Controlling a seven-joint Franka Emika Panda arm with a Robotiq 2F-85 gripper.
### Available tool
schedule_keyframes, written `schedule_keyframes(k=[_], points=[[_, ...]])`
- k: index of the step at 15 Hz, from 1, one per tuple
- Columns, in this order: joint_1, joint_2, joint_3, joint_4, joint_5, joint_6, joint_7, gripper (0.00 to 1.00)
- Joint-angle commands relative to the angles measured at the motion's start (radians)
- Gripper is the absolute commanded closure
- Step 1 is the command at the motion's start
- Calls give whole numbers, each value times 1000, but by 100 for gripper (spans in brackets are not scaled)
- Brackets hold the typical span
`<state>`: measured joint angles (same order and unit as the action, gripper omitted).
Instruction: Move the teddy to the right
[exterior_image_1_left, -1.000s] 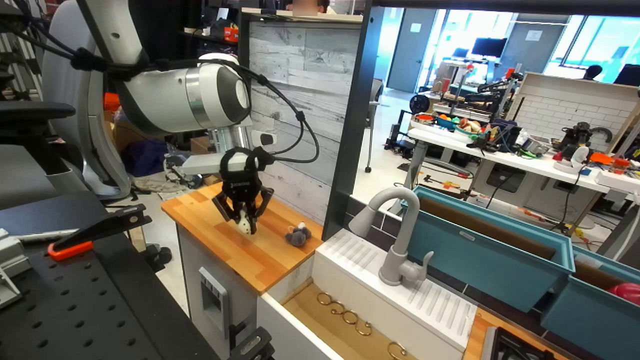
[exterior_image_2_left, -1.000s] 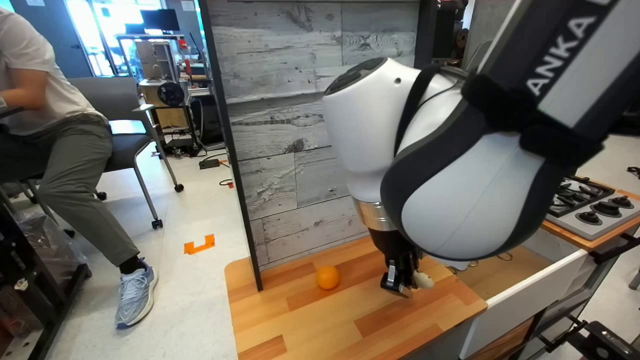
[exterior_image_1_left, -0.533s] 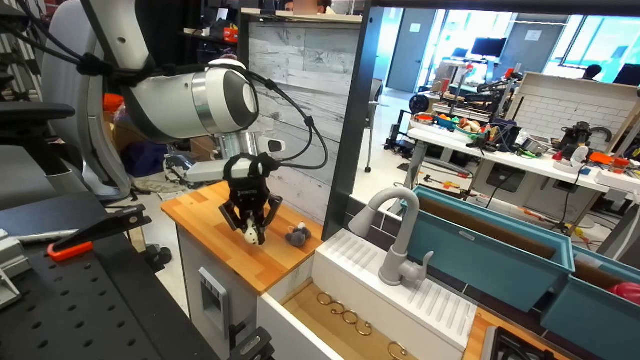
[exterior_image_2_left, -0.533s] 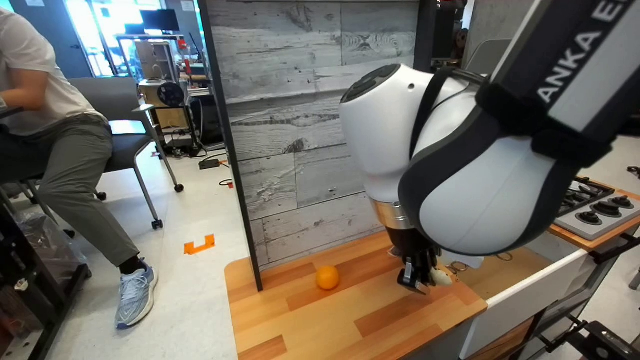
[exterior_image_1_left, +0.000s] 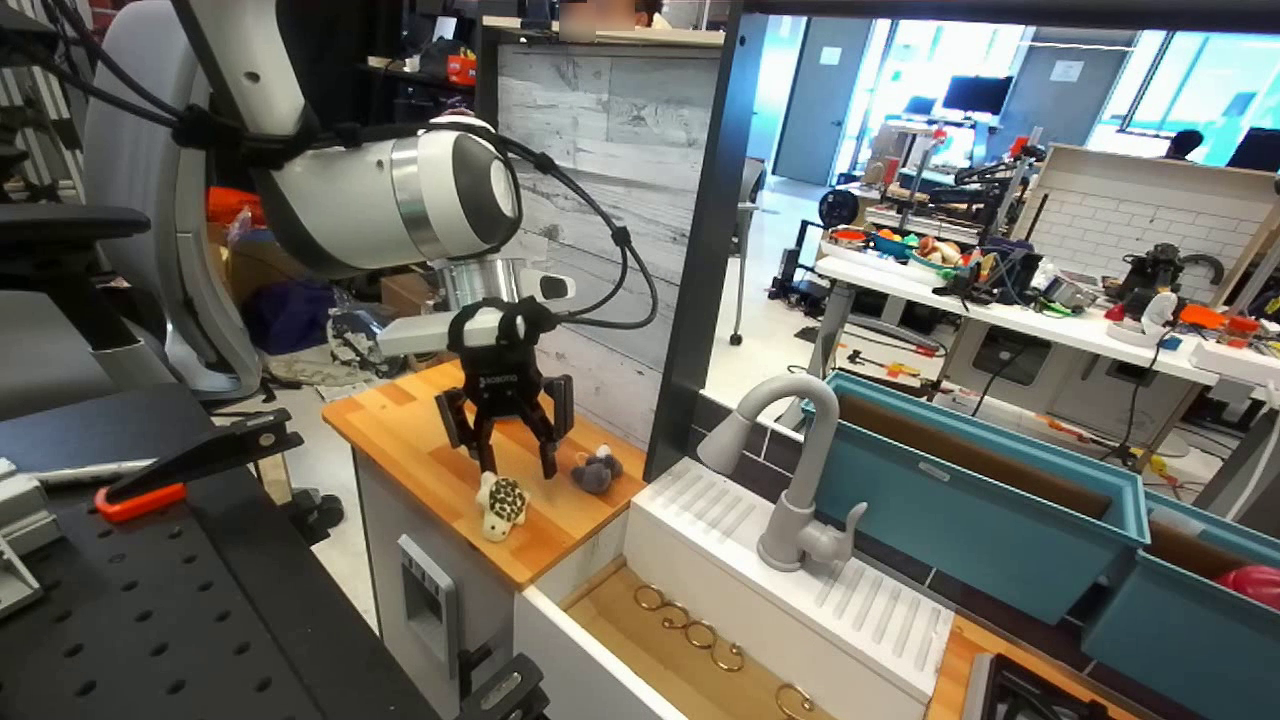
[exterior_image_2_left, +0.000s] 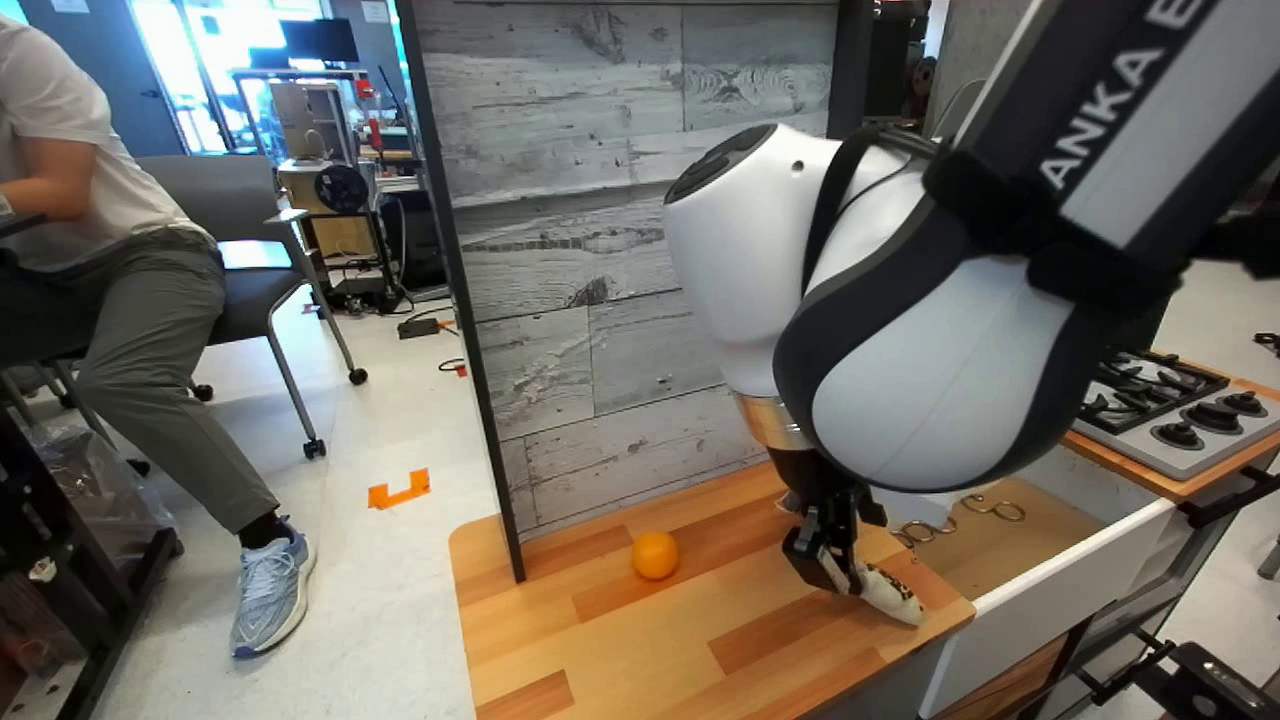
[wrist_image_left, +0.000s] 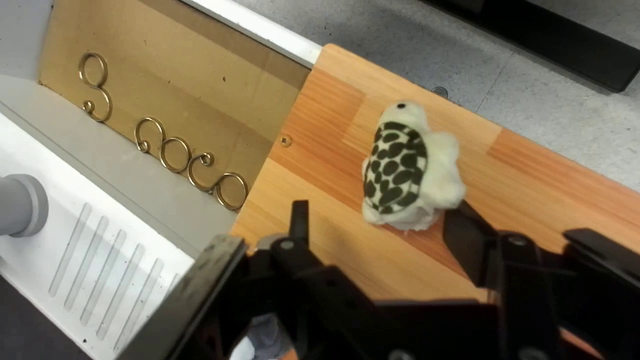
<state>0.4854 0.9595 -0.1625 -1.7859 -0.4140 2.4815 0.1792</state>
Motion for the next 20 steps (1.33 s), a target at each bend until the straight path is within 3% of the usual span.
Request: schedule_keyframes(k=[1, 8, 13, 20], points=[[-17, 13, 22, 40, -10, -48, 19, 1], [-52, -68, 99, 24, 59, -144, 22, 0], [-116, -205, 197, -53, 168, -233, -5, 0], [-210, -354, 281, -145, 346, -184, 9, 0]])
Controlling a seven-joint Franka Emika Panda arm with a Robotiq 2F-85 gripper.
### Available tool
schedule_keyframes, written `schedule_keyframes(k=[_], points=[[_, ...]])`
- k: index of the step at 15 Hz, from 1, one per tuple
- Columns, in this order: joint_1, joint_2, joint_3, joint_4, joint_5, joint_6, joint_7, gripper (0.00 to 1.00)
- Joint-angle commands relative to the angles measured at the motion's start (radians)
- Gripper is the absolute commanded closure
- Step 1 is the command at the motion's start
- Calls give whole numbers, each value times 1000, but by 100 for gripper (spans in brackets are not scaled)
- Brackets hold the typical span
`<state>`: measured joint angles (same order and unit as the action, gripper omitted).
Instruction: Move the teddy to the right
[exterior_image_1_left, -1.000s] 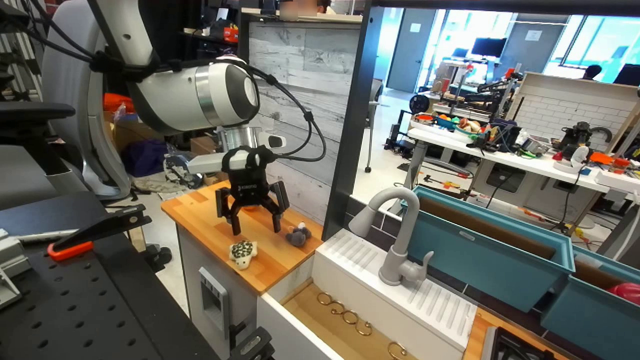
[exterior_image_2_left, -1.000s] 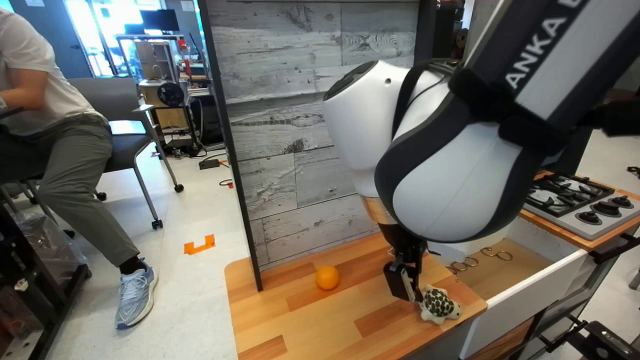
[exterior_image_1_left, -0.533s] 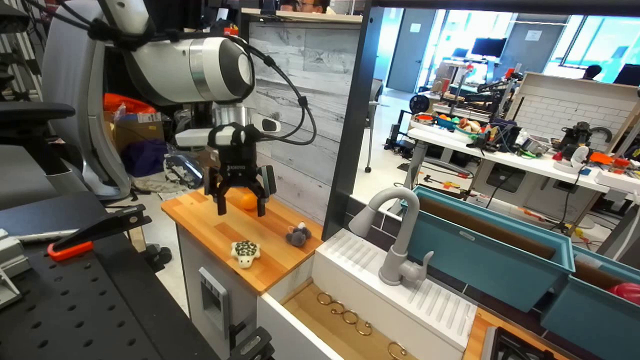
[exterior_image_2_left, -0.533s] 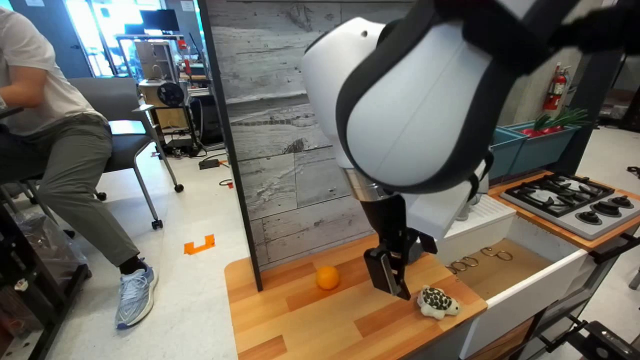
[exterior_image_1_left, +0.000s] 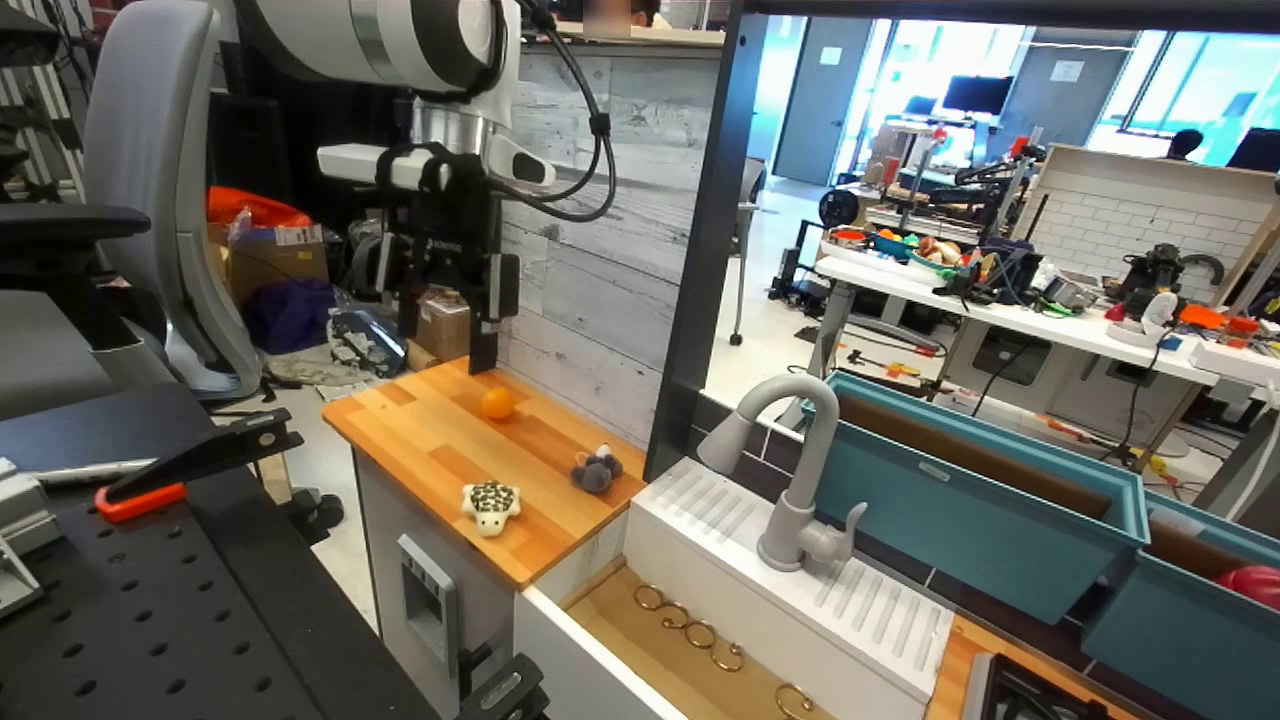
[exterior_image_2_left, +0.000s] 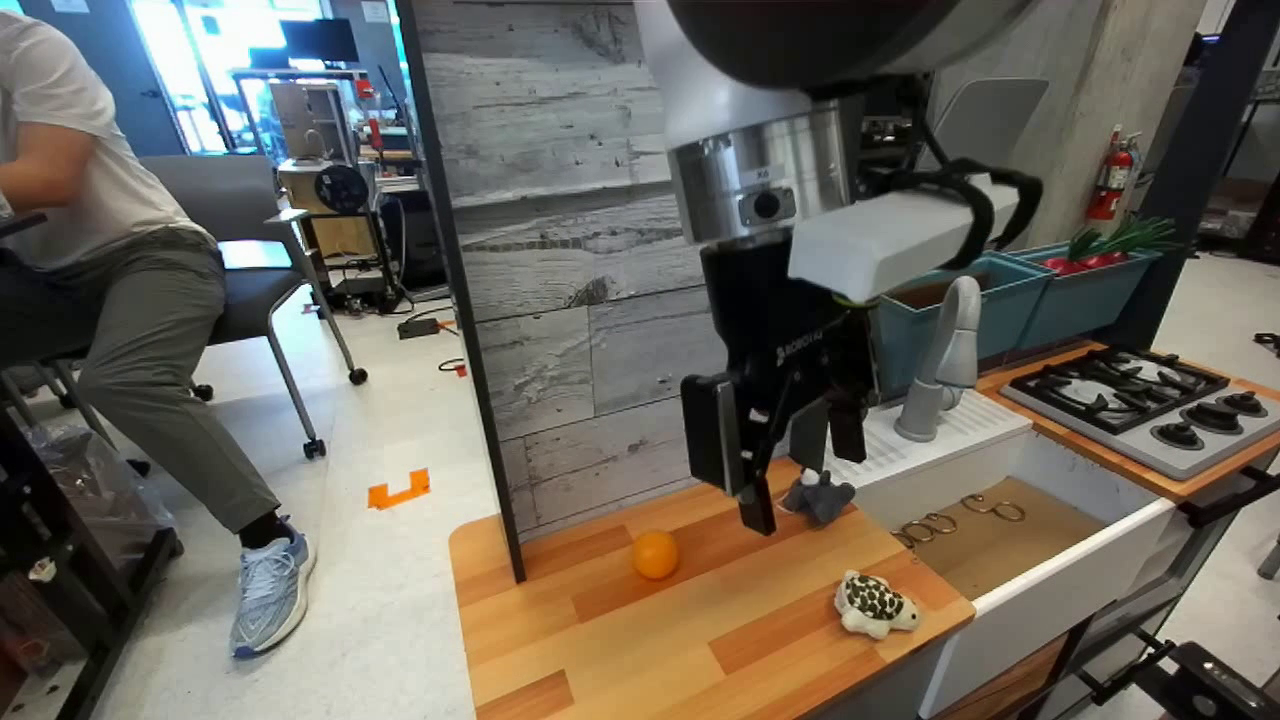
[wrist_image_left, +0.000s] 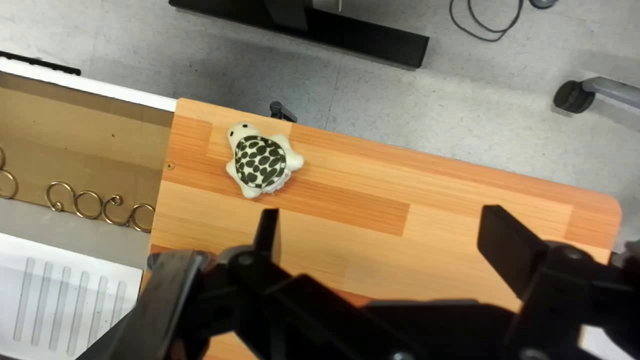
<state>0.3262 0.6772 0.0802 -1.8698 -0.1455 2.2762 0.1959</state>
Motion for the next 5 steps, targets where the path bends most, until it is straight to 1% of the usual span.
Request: schedule_keyframes(k=[1, 3, 4, 5], points=[[-57, -81, 38, -61, 97, 8, 1, 0], [-50, -84, 9, -43, 101, -109, 53, 0], [-39, -56, 14, -24, 70, -50, 27, 0], [-43, -58, 12, -23, 70, -61, 30, 0]])
